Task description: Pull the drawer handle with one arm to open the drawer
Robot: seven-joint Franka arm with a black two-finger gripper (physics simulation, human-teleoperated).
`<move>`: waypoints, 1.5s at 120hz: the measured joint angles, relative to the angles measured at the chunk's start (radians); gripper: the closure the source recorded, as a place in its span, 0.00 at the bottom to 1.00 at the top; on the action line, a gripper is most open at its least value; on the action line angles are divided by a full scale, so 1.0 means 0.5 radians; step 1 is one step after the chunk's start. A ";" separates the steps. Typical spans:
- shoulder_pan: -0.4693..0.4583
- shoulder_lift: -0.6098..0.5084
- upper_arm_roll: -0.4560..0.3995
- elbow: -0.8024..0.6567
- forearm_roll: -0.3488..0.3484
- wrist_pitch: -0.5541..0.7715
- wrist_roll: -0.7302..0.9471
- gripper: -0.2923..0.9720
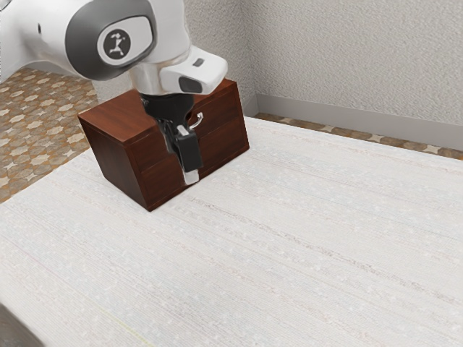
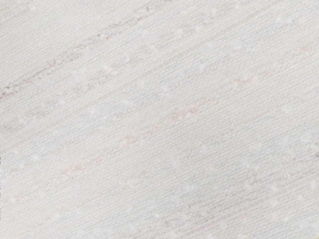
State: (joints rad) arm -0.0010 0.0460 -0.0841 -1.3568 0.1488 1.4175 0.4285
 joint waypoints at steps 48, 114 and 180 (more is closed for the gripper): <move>0.062 0.074 -0.002 0.066 0.055 0.139 0.207 0.23; 0.000 1.181 0.021 1.319 0.606 0.122 0.219 0.23; 0.023 1.534 0.089 1.706 0.810 0.067 0.041 0.56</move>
State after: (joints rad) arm 0.0107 0.8132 -0.0397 -0.5039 0.5538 1.4512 0.4490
